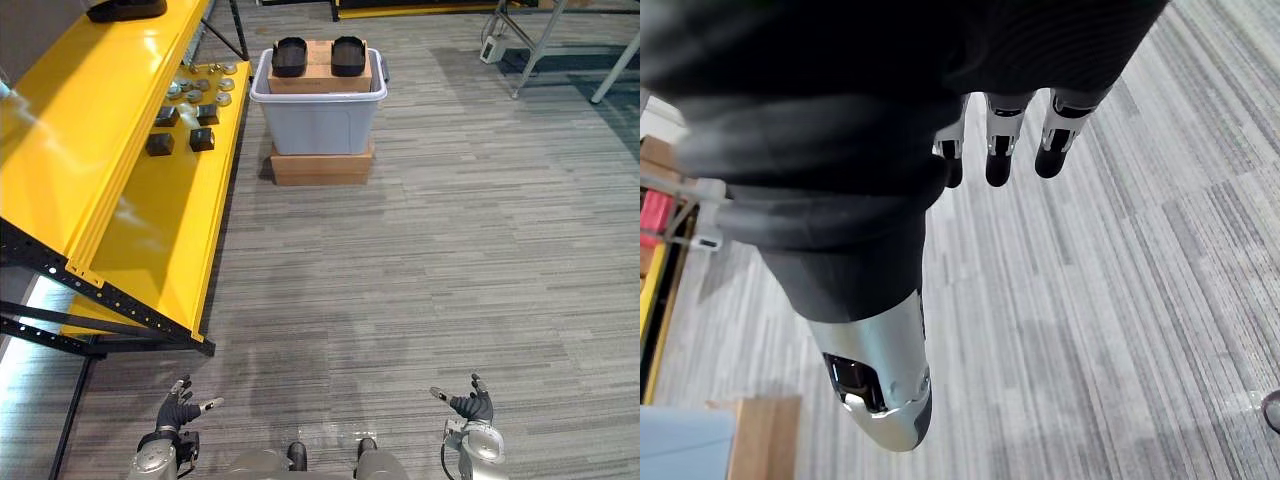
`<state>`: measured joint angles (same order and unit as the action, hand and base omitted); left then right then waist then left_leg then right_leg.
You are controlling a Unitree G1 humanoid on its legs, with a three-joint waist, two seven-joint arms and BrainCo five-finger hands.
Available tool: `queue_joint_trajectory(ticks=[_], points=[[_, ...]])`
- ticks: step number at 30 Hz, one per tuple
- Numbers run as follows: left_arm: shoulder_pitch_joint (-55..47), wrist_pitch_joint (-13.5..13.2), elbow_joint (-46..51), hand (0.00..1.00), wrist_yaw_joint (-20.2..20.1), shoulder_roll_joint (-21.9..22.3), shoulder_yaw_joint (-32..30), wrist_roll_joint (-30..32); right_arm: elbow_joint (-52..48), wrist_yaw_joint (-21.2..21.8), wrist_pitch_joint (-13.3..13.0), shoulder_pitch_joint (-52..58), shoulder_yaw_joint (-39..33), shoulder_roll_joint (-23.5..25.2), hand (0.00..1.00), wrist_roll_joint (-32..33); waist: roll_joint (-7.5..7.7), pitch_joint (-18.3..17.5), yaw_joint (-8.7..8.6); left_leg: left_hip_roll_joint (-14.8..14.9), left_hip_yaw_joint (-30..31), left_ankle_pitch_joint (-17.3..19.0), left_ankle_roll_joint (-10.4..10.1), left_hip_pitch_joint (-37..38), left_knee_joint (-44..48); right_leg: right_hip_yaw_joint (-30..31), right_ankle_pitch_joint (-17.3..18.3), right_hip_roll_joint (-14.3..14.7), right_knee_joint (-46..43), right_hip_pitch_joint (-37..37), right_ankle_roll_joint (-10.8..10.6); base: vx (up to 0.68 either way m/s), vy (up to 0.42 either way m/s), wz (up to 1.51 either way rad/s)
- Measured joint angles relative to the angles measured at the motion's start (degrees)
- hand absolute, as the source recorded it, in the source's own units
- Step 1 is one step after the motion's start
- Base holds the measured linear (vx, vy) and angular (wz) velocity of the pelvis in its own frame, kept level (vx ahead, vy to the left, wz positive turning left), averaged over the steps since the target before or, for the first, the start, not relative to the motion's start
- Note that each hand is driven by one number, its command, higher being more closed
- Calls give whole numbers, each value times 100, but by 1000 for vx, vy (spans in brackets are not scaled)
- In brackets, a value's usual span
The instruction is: Walk over and take plastic housings, then place them on the shelf
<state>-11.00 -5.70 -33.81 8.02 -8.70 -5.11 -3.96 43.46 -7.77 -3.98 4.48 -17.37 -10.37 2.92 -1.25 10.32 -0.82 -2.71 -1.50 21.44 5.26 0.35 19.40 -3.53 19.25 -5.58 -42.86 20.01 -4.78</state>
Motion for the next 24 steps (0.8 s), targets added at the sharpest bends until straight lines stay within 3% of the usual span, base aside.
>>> queue_joint_trajectory(ticks=[1, 2, 3, 4, 5, 6, 7, 8, 9, 11, 12, 13, 15, 16, 17, 18, 20, 22, 23, 24], points=[[63, 21, -8, 0, 22, 13, 1, -3, 0, -1, -1, -36, 7, -39, 0, 0, 17, 18, -4, 73, 7, 20, 17, 205, -132, -135, 3, 76, 104, 168, 48, 437, -16, 6], [155, 24, -14, 0, 87, 39, 6, -5, -5, 0, -5, -96, 51, -120, 0, -1, -155, 80, -20, 261, 44, 25, 13, 413, -364, -310, -84, 282, 463, 463, 180, 459, -26, 11], [227, 23, -21, 0, 98, 54, 5, -5, -19, -2, -7, -131, 48, -159, 0, -1, -208, 97, -59, 373, 94, 20, 6, 492, -465, -418, -166, 400, 709, 625, 261, 482, -44, 33], [352, 23, -46, 0, 102, 39, 3, -6, -83, -7, -7, -158, 45, -200, 0, -1, -258, 141, -140, 475, 218, -50, -118, 614, -612, -468, -549, 563, 1340, 895, 317, 659, -94, 54], [427, 19, -47, 0, 118, 2, 5, -1, -195, -47, -5, -98, 45, -203, 0, -5, -150, 146, -192, 440, 319, -82, -325, 763, -686, -411, -1273, 601, 2143, 980, 409, 559, -87, 60], [451, 20, -52, 0, 126, 8, 3, -1, -232, -83, -9, -41, 45, -220, 0, -5, -115, 140, -207, 443, 357, -27, -427, 879, -676, -403, -1906, 612, 2365, 969, 607, 635, -129, 34], [496, 25, -106, 0, 158, 99, -5, 1, -195, -104, 23, -56, 38, -322, 0, -8, -305, 132, -190, 640, 438, 44, -590, 1010, -544, -523, -2216, 741, 2101, 938, 902, 410, -86, 12], [531, 21, -114, 0, 162, 87, -10, 2, -234, -104, 22, -113, 41, -305, 0, -9, -305, 128, -193, 697, 450, -62, -772, 921, -339, -535, -2013, 732, 1967, 936, 1032, 768, -196, 6], [600, 21, -149, 0, 174, 128, -12, 2, -296, -99, 14, -170, 41, -305, 0, -10, -294, 125, -195, 633, 465, -425, -925, 728, 234, -553, -1707, 729, 1737, 836, 1075, 736, -205, 12], [506, 23, -163, 0, 197, 244, -31, 2, -463, -98, 12, -120, 178, -295, 0, -9, -289, 134, -203, 582, 458, -1547, -771, 441, 1664, -558, -1345, 750, 1848, 113, 1111, 653, -190, 12], [440, 10, -144, 0, 190, 297, -32, 2, -606, -93, 0, -55, 328, -258, 0, -5, -218, 175, -159, 713, 410, -1678, -767, 52, 2896, -528, -1225, 796, 2138, -474, 1145, 541, -146, 6], [405, 4, -106, 0, 190, 306, -33, 2, -733, -94, -30, -54, 475, -160, 0, -5, -240, 157, -128, 927, 179, -1643, -718, -410, 3963, -467, -1193, 894, 2433, -954, 1193, 512, -138, -5], [299, 15, -17, 0, 192, 325, -38, -5, -854, -98, -82, -89, 651, 2, 0, 4, -147, 178, 70, 1199, -195, -1480, -480, -1168, 4743, -246, -1160, 995, 2867, -1524, 1236, 425, -98, -42], [272, 29, -19, 0, 192, 373, -29, -12, -858, -100, -93, -89, 656, 85, 0, 37, -119, 191, 212, 1173, -303, -1336, -460, -1603, 4733, -119, -1143, 1003, 3100, -1806, 1253, 390, -58, -49], [227, 29, -10, 0, 192, 405, -28, -16, -860, -99, -88, -96, 658, 114, 0, 61, -117, 193, 245, 1157, -341, -1266, -406, -1811, 4623, -61, -1116, 1002, 3218, -1942, 1256, 374, -20, -32], [124, 36, -17, 0, 189, 442, 1, -16, -835, -101, -61, -146, 654, 143, 0, 103, -114, 212, 280, 1049, -361, -1074, -384, -2134, 4122, 15, -1020, 990, 3403, -2214, 1232, 377, 19, -23], [19, 46, -31, 0, 189, 501, 8, -17, -803, -103, -40, -61, 621, 135, 0, 101, -54, 246, 325, 709, -328, -961, -535, -2277, 2573, 97, -821, 886, 3507, -2559, 1183, 430, 62, -19], [-59, 54, -93, 0, 191, 575, 6, -12, -510, -137, -46, -108, 362, 118, 0, 101, -128, 207, 352, 385, -188, -1296, -888, -2182, 271, 219, -523, 805, 3563, -2807, 1073, 407, 101, -27], [-62, 53, -186, 0, 192, 583, 5, -10, -315, -212, -29, -133, 313, 82, 0, 100, -201, 162, 379, 338, -65, -1474, -927, -2199, -546, 325, -331, 831, 3566, -2935, 996, 549, 175, -45], [-47, 54, -292, 0, 192, 553, -1, -7, -199, -218, 12, -130, 305, 100, 0, 100, -172, 147, 436, 293, -10, -1892, -846, -2206, -493, 435, -126, 788, 3464, -3015, 926, 518, 176, -51]])
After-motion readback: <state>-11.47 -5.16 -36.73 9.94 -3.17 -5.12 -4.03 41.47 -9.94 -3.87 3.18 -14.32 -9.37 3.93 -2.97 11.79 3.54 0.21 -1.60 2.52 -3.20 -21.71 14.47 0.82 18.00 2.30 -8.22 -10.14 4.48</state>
